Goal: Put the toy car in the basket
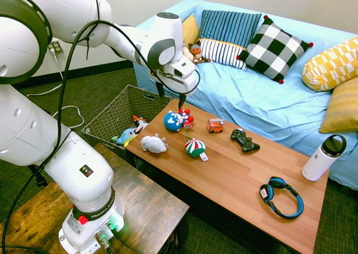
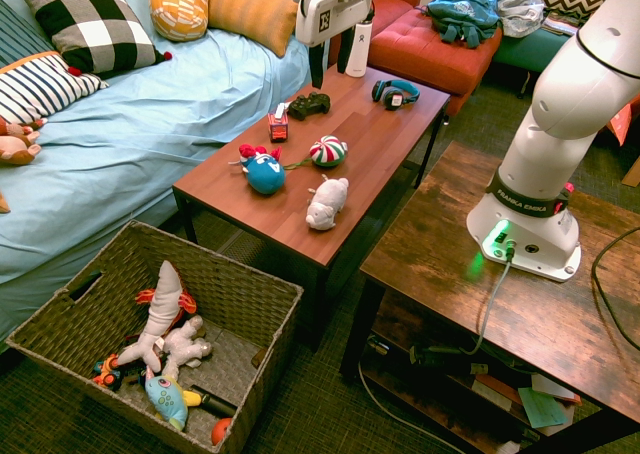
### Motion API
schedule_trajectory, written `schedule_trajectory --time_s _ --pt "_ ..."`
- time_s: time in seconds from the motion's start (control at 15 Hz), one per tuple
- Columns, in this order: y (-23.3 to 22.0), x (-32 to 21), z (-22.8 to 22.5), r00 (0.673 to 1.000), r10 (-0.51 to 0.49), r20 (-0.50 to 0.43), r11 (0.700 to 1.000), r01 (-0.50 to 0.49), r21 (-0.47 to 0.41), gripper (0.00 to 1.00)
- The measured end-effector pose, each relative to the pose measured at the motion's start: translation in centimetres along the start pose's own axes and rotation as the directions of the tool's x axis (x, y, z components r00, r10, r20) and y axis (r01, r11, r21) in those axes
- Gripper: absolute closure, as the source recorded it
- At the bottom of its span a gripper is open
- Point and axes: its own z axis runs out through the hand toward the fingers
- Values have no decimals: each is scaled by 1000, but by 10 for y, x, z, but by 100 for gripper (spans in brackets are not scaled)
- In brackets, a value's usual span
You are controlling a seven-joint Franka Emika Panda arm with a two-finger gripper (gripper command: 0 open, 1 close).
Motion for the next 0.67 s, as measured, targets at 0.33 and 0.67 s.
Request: schedule_trajectory --time_s 0.33,0.67 --pt "-17 18 24 995 62 74 997 -65 37 0" --pt "-43 69 99 969 173 177 984 -179 18 0"
